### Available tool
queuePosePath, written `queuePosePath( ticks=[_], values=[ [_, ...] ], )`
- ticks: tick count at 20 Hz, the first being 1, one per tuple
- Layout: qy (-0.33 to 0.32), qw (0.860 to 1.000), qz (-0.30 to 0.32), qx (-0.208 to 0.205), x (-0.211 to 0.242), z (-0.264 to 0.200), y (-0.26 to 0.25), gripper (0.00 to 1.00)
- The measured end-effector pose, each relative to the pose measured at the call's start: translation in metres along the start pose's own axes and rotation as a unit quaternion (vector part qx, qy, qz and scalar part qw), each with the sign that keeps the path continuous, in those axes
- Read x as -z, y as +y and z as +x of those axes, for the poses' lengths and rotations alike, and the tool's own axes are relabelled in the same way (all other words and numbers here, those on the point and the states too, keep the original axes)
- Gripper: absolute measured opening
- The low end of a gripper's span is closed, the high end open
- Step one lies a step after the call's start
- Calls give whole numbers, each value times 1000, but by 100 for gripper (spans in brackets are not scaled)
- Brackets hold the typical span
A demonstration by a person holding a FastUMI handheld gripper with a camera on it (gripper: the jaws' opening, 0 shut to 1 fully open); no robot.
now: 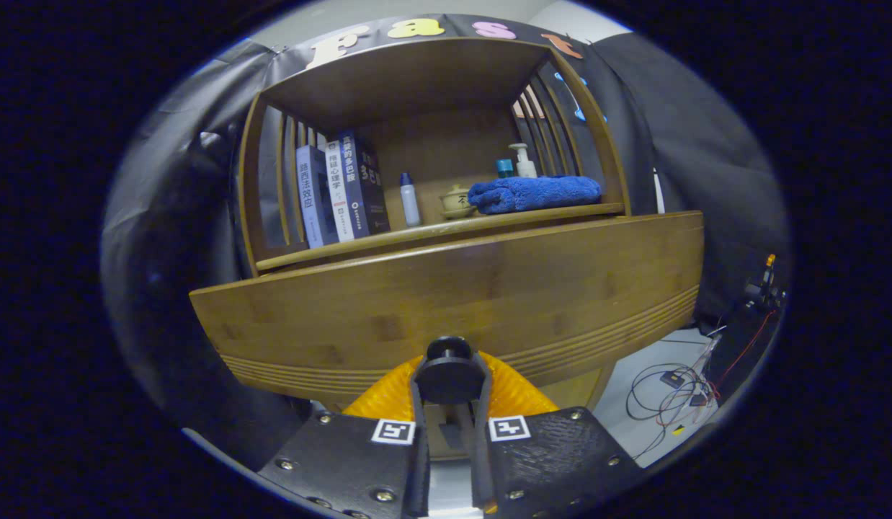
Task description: Pull open the drawer, take out the items inside it, and place them on the countertop above the cabinet.
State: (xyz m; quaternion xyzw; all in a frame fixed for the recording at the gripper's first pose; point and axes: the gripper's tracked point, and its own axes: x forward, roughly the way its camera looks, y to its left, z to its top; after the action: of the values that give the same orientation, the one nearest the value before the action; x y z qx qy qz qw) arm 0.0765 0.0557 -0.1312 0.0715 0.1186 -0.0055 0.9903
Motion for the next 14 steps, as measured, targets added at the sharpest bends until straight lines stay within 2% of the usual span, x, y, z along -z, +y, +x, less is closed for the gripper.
queuePosePath(
  ticks=[6,14],
  values=[
    [16,999,-34,-7,19,-41,-6,23],
    [4,999,-39,-4,20,-44,-4,23]
  ],
)
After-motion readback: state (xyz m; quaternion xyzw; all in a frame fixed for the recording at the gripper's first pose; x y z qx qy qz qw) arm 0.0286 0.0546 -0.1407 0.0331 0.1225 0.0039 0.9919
